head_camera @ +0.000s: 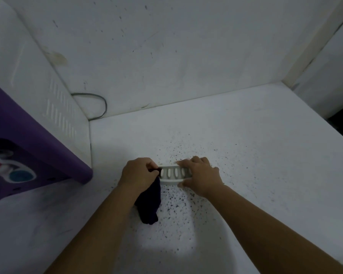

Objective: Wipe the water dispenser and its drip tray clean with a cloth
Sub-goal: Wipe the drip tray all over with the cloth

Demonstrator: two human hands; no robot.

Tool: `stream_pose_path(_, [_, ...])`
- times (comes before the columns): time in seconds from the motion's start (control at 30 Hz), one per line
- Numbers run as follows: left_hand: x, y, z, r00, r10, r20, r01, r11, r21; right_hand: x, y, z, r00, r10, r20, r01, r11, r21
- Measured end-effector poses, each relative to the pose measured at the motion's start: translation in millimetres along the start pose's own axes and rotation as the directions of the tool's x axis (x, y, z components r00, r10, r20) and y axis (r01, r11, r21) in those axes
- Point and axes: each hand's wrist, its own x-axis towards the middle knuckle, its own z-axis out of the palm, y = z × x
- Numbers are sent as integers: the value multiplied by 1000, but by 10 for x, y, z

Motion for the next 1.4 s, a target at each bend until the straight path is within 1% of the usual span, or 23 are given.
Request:
stream_pose_path(0.1, [-167,-43,80,988,142,-58,-134,984,116,2,3,4,1000,1,-3,-1,1000,1])
stream_pose_path(0.17, [-183,-15,194,980,183,-79,-166,969,184,2,-3,2,1000,7,1,-7,1000,5])
stream_pose_path(0.23, [-101,30,234,983,168,-77,-147,964,223,1,-13,4,1000,12,2,-12,1000,12])
stream_pose_path(0.33, [32,74,204,982,129,-136,-100,975,199,-8,-28,-1,1000,19,-6,-19,1000,22])
stream_pose_path(0.4, [11,107,219,980,113,-161,-76,972,221,-15,-30,3,1000,20,-10,-20,1000,20])
stream_pose_path(0.5, [-106,161,283,987,117,-107,-83,956,281,-21,-23,7,1000,19,-13,-19,1000,25])
stream_pose_path(0.57, [-152,148,285,984,132,-117,-91,948,305,-19,-17,3,1000,17,-13,-17,1000,24])
stream_pose_path(0.63, [-150,94,225,983,130,-133,-87,953,289,-17,-12,6,1000,17,-12,-16,1000,25])
stream_pose_path(0.7, [-143,37,164,985,93,-148,-61,975,213,-18,-8,13,1000,17,-12,-17,999,27])
stream_pose_path(0.77, [-156,18,150,979,74,-191,-45,987,153,-12,-8,13,1000,18,-9,-18,1000,26])
stream_pose_path(0.83, [-143,41,151,972,66,-226,-36,990,136,-6,-7,14,1000,18,-8,-18,999,29])
stream_pose_path(0.97, [-16,120,159,977,79,-196,-36,976,215,-3,-11,14,1000,19,-11,-19,1000,23])
stream_pose_path(1.07, [-1,158,224,980,74,-187,-27,970,243,-2,-13,20,1000,21,-15,-21,1000,22])
stream_pose_path(1.2, [-136,104,262,977,117,-177,-63,958,281,-6,-16,24,1000,27,-16,-26,999,26])
stream_pose_path(1.27, [-210,66,283,975,135,-174,-82,956,283,-8,-8,23,1000,27,-13,-26,999,31])
stream_pose_path(1.33, [-229,50,287,980,121,-159,-78,964,254,-9,-6,20,1000,25,-9,-25,999,33])
stream_pose_path(1.4, [-161,58,226,988,106,-116,-77,969,234,-8,-17,10,1000,15,-5,-15,1000,20])
